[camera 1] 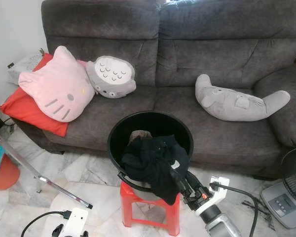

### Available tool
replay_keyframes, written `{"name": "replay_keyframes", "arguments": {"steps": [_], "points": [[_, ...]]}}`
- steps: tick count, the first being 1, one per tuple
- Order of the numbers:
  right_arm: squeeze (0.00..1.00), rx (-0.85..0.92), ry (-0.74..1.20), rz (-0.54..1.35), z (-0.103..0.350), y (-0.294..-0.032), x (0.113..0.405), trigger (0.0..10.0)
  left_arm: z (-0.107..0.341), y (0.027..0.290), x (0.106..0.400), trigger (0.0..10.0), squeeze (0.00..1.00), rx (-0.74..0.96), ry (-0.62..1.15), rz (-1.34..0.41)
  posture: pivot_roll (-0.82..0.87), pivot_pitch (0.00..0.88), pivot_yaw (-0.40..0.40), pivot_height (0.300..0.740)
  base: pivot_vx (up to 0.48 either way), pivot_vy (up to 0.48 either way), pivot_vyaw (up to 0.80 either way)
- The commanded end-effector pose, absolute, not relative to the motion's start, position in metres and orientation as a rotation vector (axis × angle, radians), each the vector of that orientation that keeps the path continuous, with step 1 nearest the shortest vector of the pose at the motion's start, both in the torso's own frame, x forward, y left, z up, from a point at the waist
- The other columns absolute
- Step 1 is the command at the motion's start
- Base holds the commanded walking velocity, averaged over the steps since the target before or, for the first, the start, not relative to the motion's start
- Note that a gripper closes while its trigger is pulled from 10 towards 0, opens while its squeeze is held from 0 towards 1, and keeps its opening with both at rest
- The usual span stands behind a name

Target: Hang hanger

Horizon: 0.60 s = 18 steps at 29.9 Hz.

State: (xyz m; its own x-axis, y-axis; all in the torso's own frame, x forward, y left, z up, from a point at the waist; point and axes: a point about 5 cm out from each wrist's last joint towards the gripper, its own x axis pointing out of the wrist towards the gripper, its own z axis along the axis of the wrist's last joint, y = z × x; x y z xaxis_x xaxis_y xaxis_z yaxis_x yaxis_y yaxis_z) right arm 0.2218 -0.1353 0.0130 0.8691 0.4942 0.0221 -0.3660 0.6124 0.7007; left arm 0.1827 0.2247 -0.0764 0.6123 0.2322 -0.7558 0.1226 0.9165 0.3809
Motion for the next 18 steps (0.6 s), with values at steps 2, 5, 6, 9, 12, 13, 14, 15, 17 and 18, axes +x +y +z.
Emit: {"name": "replay_keyframes", "arguments": {"steps": [2, 5, 6, 9, 12, 13, 14, 15, 17, 18], "points": [[0.00, 0.765, 0.201, 0.509, 0.011, -0.130, 0.221, 10.0, -0.076, 0.230, 0.180, 10.0, 0.00, 0.449, 0.922, 0.068, -0.02, 0.000, 0.079, 0.740, 0.000, 0.000, 0.00], [0.00, 0.758, 0.228, 0.502, 0.006, -0.130, 0.218, 10.0, -0.076, 0.230, 0.180, 10.0, 0.00, 0.451, 0.922, 0.068, -0.02, 0.000, 0.079, 0.740, 0.000, 0.000, 0.00], [0.00, 0.759, 0.246, 0.495, 0.002, -0.131, 0.216, 10.0, -0.076, 0.230, 0.180, 10.0, 0.00, 0.453, 0.921, 0.067, -0.02, 0.000, 0.079, 0.740, 0.000, 0.000, 0.00], [0.00, 0.763, 0.283, 0.480, -0.005, -0.132, 0.213, 10.0, -0.076, 0.230, 0.180, 10.0, 0.00, 0.455, 0.920, 0.067, -0.02, 0.000, 0.079, 0.740, 0.000, 0.000, 0.00], [0.00, 0.749, 0.324, 0.454, -0.013, -0.133, 0.212, 10.0, -0.076, 0.230, 0.180, 10.0, 0.00, 0.458, 0.919, 0.068, -0.02, 0.000, 0.079, 0.740, 0.000, 0.000, 0.00], [0.00, 0.749, 0.335, 0.447, -0.016, -0.133, 0.211, 10.0, -0.076, 0.230, 0.181, 10.0, 0.00, 0.459, 0.918, 0.068, -0.02, 0.000, 0.079, 0.740, 0.000, 0.000, 0.00], [0.00, 0.749, 0.335, 0.447, -0.016, -0.133, 0.211, 10.0, -0.076, 0.230, 0.181, 10.0, 0.00, 0.459, 0.918, 0.068, -0.02, 0.000, 0.079, 0.740, 0.000, 0.000, 0.00], [0.00, 0.746, 0.346, 0.444, -0.018, -0.133, 0.211, 10.0, -0.076, 0.231, 0.181, 10.0, 0.00, 0.460, 0.917, 0.069, -0.02, 0.000, 0.079, 0.740, 0.000, 0.000, 0.00], [0.00, 0.748, 0.349, 0.444, -0.019, -0.133, 0.212, 10.0, -0.076, 0.231, 0.181, 10.0, 0.00, 0.462, 0.917, 0.070, -0.01, 0.000, 0.081, 0.740, 0.000, 0.000, 0.00], [0.00, 0.749, 0.349, 0.444, -0.019, -0.132, 0.213, 10.0, -0.076, 0.231, 0.181, 10.0, 0.00, 0.463, 0.916, 0.071, -0.01, 0.000, 0.081, 0.740, 0.000, 0.000, 0.00]]}}
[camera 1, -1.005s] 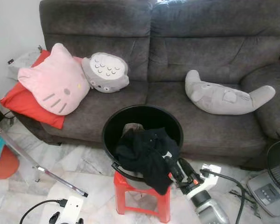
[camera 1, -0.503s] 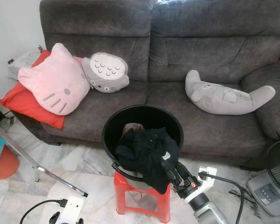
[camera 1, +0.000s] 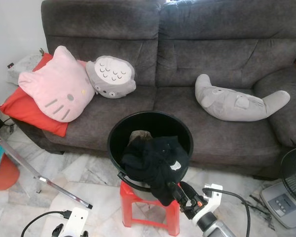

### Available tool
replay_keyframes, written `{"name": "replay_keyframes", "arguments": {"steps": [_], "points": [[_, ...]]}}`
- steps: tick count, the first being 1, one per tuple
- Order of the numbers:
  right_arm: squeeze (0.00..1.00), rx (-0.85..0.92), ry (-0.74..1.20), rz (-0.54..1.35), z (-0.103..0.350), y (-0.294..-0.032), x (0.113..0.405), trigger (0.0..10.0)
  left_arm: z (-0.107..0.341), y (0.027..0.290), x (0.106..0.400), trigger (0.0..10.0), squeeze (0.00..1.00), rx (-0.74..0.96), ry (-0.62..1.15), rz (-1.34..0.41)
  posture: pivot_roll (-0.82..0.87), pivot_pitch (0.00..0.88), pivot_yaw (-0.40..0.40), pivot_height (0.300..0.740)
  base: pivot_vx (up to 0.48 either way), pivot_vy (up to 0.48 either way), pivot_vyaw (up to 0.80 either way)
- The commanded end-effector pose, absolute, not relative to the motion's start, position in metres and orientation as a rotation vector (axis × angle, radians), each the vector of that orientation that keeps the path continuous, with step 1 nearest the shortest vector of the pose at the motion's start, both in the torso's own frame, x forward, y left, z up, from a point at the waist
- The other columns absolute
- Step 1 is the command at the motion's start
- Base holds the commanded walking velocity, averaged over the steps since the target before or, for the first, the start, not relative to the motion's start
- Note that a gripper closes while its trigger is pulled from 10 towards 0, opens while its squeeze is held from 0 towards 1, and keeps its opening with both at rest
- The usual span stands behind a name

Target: Hang hanger

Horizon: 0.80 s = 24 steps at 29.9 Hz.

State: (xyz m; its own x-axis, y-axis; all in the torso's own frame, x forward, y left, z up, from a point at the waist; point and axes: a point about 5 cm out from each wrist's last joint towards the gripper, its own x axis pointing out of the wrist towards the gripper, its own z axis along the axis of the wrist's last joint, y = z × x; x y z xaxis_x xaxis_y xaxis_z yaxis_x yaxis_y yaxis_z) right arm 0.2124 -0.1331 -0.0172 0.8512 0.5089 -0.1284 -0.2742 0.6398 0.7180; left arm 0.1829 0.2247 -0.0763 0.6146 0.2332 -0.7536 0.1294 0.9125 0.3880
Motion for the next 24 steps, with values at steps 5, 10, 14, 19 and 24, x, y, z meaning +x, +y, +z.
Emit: {"name": "replay_keyframes", "arguments": {"steps": [5, 10, 14, 19, 24], "points": [[0.00, 0.755, 0.329, 0.450, -0.017, -0.133, 0.220, 10.0, -0.075, 0.232, 0.181, 10.0, 0.00, 0.472, 0.912, 0.078, -0.01, 0.000, 0.083, 0.740, 0.000, 0.000, 0.00], [0.00, 0.753, 0.296, 0.476, -0.012, -0.132, 0.223, 10.0, -0.075, 0.232, 0.181, 10.0, 0.00, 0.475, 0.911, 0.081, -0.01, 0.000, 0.083, 0.740, 0.000, 0.000, 0.00], [0.00, 0.735, 0.251, 0.521, -0.002, -0.129, 0.227, 10.0, -0.075, 0.232, 0.181, 10.0, 0.00, 0.476, 0.909, 0.082, -0.01, 0.000, 0.082, 0.740, 0.000, 0.000, 0.00], [0.00, 0.635, 0.233, 0.602, 0.010, -0.124, 0.220, 10.0, -0.075, 0.231, 0.181, 10.0, 0.00, 0.476, 0.909, 0.083, -0.01, 0.000, 0.080, 0.740, 0.000, 0.000, 0.00], [0.00, 0.582, 0.237, 0.615, 0.013, -0.127, 0.211, 10.0, -0.075, 0.232, 0.181, 10.0, 0.00, 0.476, 0.909, 0.084, -0.01, 0.000, 0.078, 0.740, 0.000, 0.000, 0.00]]}}
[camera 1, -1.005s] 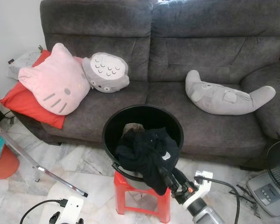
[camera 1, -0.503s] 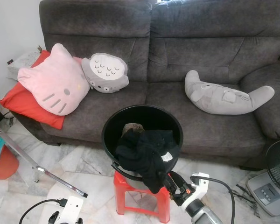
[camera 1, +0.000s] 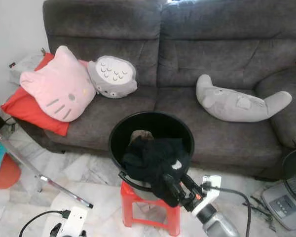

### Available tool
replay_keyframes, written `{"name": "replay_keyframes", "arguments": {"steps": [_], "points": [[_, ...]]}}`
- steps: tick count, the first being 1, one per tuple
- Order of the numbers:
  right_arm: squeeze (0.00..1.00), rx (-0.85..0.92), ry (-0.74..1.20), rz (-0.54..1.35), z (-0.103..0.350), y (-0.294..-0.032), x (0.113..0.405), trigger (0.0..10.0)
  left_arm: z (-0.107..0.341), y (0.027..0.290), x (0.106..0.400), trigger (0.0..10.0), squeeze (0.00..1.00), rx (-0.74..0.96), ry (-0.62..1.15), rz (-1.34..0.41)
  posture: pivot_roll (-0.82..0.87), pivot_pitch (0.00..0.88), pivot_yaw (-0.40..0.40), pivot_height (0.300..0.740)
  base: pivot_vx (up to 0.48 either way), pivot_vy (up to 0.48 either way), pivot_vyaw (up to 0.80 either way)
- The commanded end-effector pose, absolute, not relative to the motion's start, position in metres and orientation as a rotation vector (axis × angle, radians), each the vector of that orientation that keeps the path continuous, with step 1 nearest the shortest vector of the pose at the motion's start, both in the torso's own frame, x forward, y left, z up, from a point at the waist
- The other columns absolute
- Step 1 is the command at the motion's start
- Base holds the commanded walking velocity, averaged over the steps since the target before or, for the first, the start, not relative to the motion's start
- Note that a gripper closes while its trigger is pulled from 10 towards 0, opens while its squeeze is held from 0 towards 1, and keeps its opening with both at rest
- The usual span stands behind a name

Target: Hang hanger

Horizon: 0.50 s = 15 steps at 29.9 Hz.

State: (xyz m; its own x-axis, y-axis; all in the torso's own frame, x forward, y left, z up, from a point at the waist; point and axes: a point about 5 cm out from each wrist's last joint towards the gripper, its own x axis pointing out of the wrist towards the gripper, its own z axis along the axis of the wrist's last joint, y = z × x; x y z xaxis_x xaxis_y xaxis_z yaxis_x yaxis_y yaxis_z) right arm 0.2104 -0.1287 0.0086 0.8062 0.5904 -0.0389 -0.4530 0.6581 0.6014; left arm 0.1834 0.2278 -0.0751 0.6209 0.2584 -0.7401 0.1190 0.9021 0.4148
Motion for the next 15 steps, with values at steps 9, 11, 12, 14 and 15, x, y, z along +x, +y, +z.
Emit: {"name": "replay_keyframes", "arguments": {"steps": [9, 11, 12, 14, 15], "points": [[0.00, 0.359, 0.348, 0.636, 0.018, -0.138, 0.181, 10.0, -0.075, 0.232, 0.182, 10.0, 0.00, 0.480, 0.909, 0.077, -0.03, 0.000, 0.081, 0.740, 0.000, 0.000, 0.00], [0.00, 0.325, 0.376, 0.664, 0.018, -0.137, 0.176, 10.0, -0.075, 0.232, 0.182, 10.0, 0.00, 0.479, 0.908, 0.077, -0.03, 0.000, 0.081, 0.740, 0.000, 0.000, 0.00], [0.00, 0.294, 0.393, 0.672, 0.019, -0.137, 0.174, 10.0, -0.075, 0.232, 0.182, 10.0, 0.00, 0.479, 0.908, 0.077, -0.03, 0.000, 0.081, 0.740, 0.000, 0.000, 0.00], [0.00, 0.289, 0.396, 0.680, 0.018, -0.136, 0.174, 10.0, -0.075, 0.232, 0.182, 10.0, 0.00, 0.479, 0.908, 0.076, -0.03, 0.000, 0.081, 0.740, 0.000, 0.000, 0.00], [0.00, 0.292, 0.398, 0.681, 0.018, -0.136, 0.174, 10.0, -0.075, 0.232, 0.182, 10.0, 0.00, 0.479, 0.908, 0.076, -0.03, 0.000, 0.084, 0.740, 0.000, 0.000, 0.00]]}}
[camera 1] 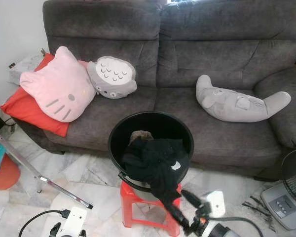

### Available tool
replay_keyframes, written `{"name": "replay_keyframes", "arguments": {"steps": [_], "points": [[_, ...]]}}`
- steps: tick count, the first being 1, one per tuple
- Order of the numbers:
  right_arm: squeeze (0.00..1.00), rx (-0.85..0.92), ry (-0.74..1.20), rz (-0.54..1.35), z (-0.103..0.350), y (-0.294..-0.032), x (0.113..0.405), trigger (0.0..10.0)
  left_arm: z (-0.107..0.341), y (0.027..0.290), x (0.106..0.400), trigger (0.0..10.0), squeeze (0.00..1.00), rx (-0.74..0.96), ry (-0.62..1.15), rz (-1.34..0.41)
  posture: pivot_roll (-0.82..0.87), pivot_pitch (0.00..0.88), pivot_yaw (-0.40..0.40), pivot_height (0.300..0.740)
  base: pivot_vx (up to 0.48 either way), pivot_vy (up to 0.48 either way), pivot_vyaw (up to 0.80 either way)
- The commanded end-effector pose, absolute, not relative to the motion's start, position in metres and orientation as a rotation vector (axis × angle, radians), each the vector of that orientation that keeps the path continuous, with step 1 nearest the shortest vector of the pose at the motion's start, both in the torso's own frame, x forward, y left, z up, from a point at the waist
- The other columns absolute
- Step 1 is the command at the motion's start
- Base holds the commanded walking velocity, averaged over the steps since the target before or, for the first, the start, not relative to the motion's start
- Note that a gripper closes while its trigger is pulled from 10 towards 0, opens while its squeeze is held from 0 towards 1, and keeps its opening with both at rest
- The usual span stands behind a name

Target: Hang hanger

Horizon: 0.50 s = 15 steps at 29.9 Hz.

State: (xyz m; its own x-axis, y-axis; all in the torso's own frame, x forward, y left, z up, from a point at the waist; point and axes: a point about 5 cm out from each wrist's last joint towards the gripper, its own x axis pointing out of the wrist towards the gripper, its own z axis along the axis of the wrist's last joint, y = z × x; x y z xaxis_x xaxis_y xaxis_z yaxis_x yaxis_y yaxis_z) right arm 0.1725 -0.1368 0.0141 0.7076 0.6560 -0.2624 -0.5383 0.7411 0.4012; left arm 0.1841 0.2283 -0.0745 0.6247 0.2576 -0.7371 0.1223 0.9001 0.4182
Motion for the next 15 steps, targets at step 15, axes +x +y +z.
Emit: {"name": "replay_keyframes", "arguments": {"steps": [15], "points": [[0.00, 0.247, 0.469, 0.653, -0.006, -0.131, 0.189, 10.0, -0.075, 0.231, 0.182, 10.0, 0.00, 0.473, 0.908, 0.080, -0.02, 0.000, 0.076, 0.740, 0.000, 0.000, 0.00]]}}
